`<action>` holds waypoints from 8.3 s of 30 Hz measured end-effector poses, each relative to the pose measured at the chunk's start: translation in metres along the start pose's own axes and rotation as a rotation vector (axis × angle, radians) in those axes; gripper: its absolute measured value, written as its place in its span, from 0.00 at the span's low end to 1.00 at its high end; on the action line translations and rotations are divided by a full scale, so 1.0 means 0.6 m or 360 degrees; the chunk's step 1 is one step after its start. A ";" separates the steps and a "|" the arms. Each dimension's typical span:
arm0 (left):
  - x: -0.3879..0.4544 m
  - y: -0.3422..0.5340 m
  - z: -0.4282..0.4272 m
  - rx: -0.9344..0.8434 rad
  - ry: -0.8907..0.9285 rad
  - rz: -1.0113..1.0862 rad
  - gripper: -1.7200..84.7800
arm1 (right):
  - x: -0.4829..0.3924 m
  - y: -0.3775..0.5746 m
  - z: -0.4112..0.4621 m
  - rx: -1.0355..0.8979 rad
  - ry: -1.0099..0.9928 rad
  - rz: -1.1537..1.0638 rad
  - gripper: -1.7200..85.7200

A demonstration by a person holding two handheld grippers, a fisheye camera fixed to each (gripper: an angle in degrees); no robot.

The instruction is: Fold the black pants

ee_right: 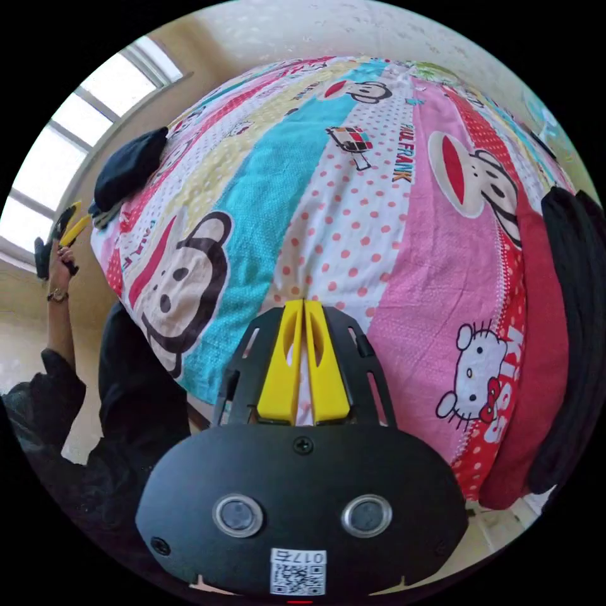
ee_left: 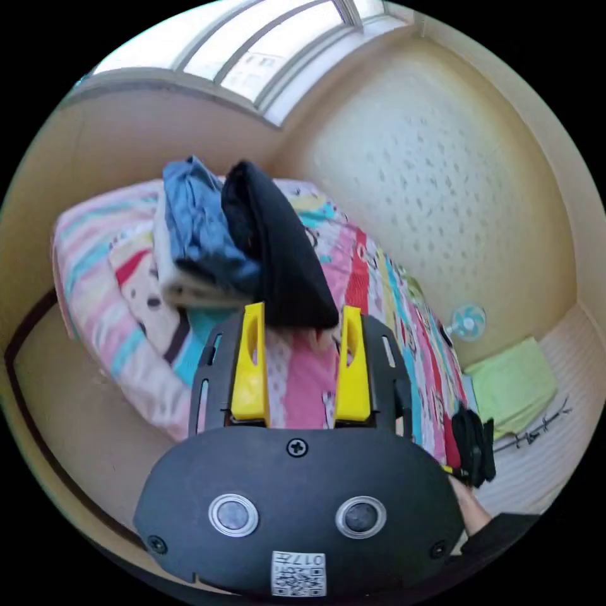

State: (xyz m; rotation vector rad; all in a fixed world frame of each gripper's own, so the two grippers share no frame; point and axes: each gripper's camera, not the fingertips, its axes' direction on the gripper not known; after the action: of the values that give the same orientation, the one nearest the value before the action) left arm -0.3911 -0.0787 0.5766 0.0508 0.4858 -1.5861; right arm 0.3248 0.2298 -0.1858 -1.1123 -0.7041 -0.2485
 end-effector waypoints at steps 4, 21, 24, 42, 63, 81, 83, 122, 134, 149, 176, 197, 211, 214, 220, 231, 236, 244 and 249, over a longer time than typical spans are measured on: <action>-0.039 -0.088 0.117 -0.0154 0.0046 -0.0014 0.14 | 0.019 0.015 0.012 0.0023 -0.0140 0.0058 0.02; 0.316 0.582 0.048 -0.1512 0.1413 0.1282 0.09 | -0.002 0.282 -0.177 0.0626 -0.0279 0.0129 0.04; 0.284 0.650 0.028 -0.1603 0.1116 0.1331 0.11 | -0.059 0.259 -0.192 0.0515 -0.0182 0.0052 0.08; 0.054 0.508 -0.133 -0.1043 0.0716 0.0635 0.08 | -0.860 -0.130 0.214 -0.0073 0.0803 -0.1312 0.13; 0.076 0.347 0.095 -0.0868 0.0353 0.0127 0.20 | -0.091 -0.149 -0.228 0.0480 -0.0596 0.0270 0.23; 0.308 0.403 -0.532 0.0189 0.0837 0.1205 0.08 | -0.280 0.161 -1.026 0.1508 -0.1204 -0.0627 0.02; 0.334 0.385 -0.625 0.0339 0.1026 0.1387 0.08 | -0.300 0.188 -1.124 0.1672 -0.1121 -0.0739 0.02; 0.328 0.508 0.052 -0.1217 0.0822 0.0738 0.22 | 0.038 -0.123 -0.557 0.0753 -0.1573 0.0470 0.11; 0.415 0.534 0.074 -0.1335 0.0587 0.0970 0.09 | 0.087 -0.035 -0.635 0.0801 -0.1765 0.0368 0.05; 0.130 0.433 -0.061 -0.1404 0.0424 0.0055 0.09 | 0.159 0.168 -0.698 0.0442 -0.0323 0.0613 0.08; 0.167 0.458 -0.019 -0.1545 0.0235 0.0096 0.12 | 0.116 0.335 -0.576 0.0501 -0.0811 0.0427 0.05; 0.510 0.452 0.191 -0.1705 0.0670 0.0943 0.08 | -0.157 0.294 -0.498 0.0290 -0.0759 -0.0327 0.06; 0.342 0.441 0.206 -0.1645 0.0921 0.0545 0.06 | 0.271 -0.190 -0.454 0.0341 -0.0362 0.0008 0.17; 0.329 0.434 0.213 -0.1640 0.1009 0.0552 0.06 | 0.420 -0.332 -0.368 0.0379 -0.0669 0.0353 0.19; 0.281 0.419 0.222 -0.1590 0.1164 0.0444 0.06 | 0.583 -0.447 -0.265 0.0559 -0.0696 0.0834 0.15; 0.098 0.377 0.163 -0.1246 0.1277 -0.0123 0.05 | 0.386 -0.563 -0.264 0.0852 -0.1156 0.0327 0.06; 0.049 0.378 0.135 -0.1248 0.1067 -0.0222 0.06 | 0.270 -0.590 -0.176 0.0640 -0.1215 0.0220 0.07; 0.063 0.392 0.095 -0.1329 0.0711 -0.0063 0.07 | 0.296 -0.324 -0.163 0.0529 -0.1308 0.0017 0.10; 0.078 0.349 0.071 -0.1029 0.0573 0.0100 0.13 | 0.346 0.028 -0.132 0.0409 -0.0902 0.0221 0.16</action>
State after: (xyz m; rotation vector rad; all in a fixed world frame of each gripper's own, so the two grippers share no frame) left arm -0.1828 -0.1362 0.5426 -0.1415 1.2463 -1.2974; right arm 0.5225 0.1999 -0.0876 -0.9811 -1.1190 0.2844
